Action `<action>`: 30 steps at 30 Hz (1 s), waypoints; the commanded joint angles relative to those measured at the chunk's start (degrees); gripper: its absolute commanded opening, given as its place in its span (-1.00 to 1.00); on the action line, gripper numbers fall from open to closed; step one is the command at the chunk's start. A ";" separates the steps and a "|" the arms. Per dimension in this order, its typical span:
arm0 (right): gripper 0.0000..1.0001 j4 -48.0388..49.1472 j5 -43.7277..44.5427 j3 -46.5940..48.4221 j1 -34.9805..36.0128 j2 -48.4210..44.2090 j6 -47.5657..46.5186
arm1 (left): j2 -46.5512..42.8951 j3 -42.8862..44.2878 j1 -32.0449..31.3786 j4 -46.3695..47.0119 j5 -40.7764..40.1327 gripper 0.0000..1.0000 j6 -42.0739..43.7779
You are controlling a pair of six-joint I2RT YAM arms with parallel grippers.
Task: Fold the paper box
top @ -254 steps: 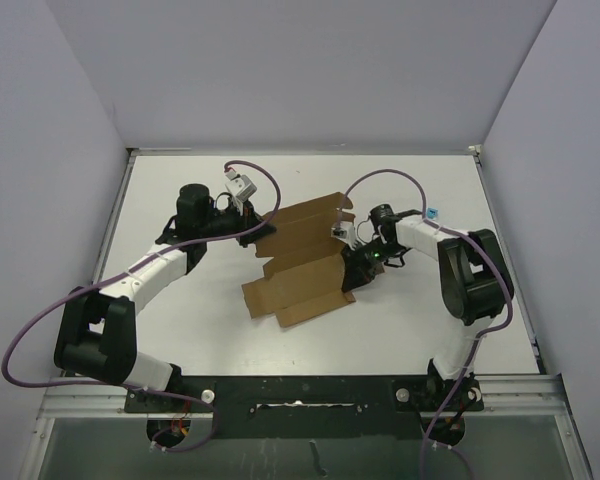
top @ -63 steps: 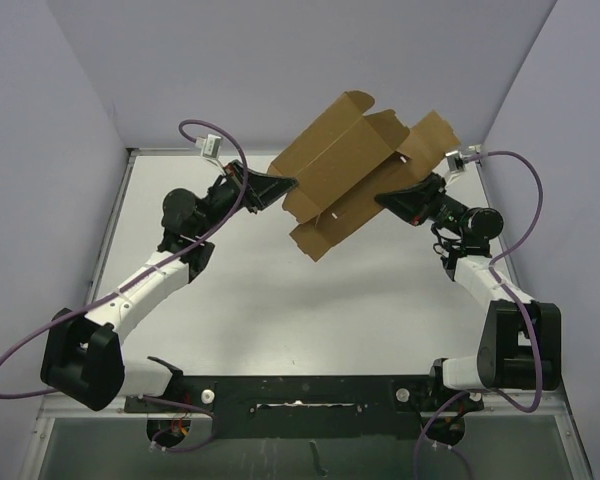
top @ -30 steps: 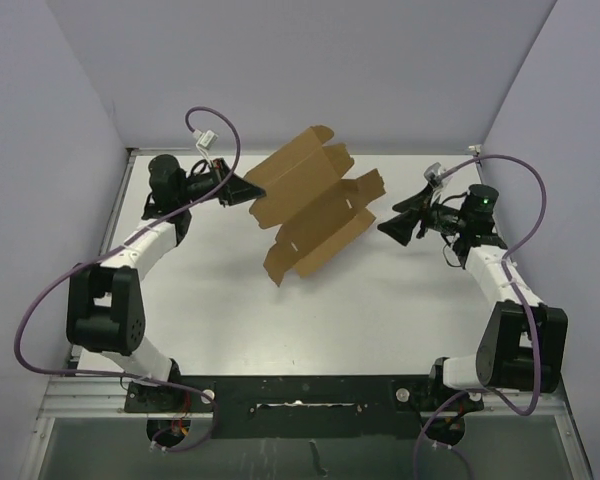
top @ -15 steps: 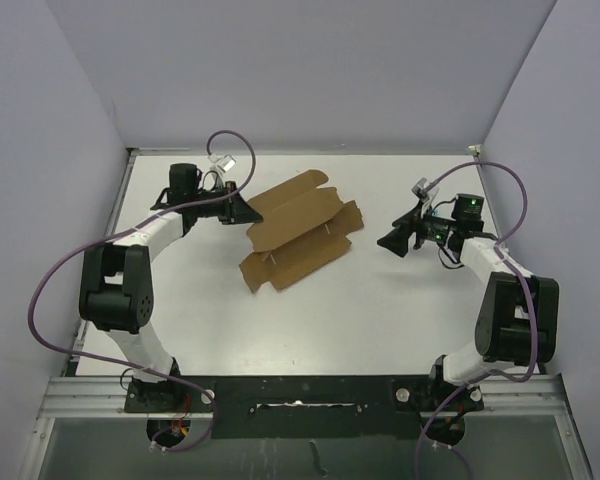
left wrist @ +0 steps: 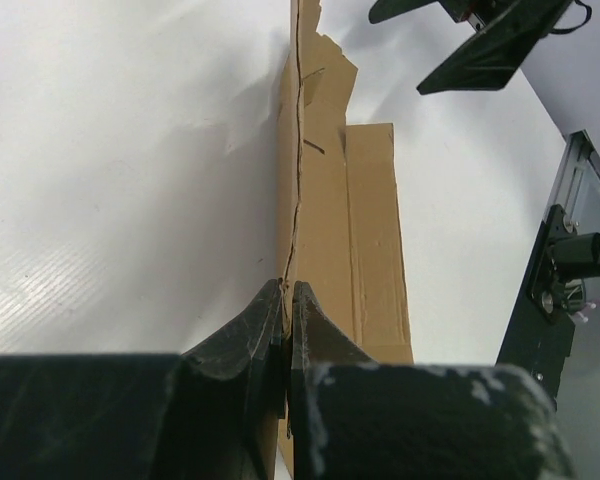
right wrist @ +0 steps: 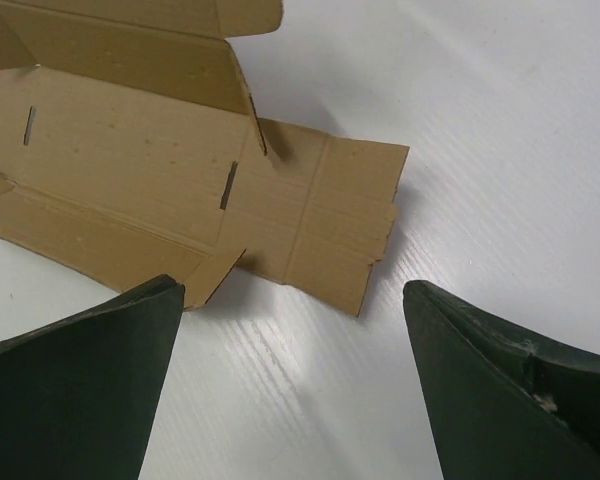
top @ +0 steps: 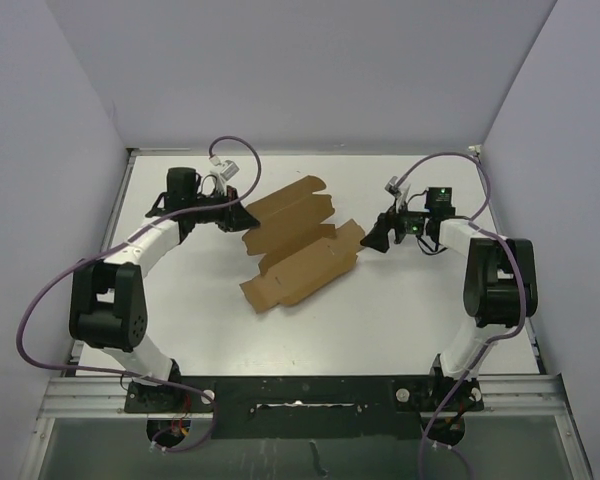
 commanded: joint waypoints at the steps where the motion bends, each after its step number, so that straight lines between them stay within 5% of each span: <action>1: 0.91 -1.67 0.85 2.46 -1.14 0.70 2.63 | -5.79 -1.26 -1.05 3.77 2.10 -1.00 3.06; 14: 0.68 -10.50 4.12 9.40 -0.22 7.39 1.89 | -8.21 -3.19 -5.38 4.95 3.88 -1.00 6.56; 24: -0.74 -15.85 -0.11 10.41 0.31 4.01 -4.04 | -10.06 -3.80 -6.29 4.82 1.65 -1.00 8.23; 30: -0.96 -9.29 -2.29 6.67 0.40 -2.33 -1.00 | -14.09 -5.81 -7.29 6.95 1.30 -1.00 10.33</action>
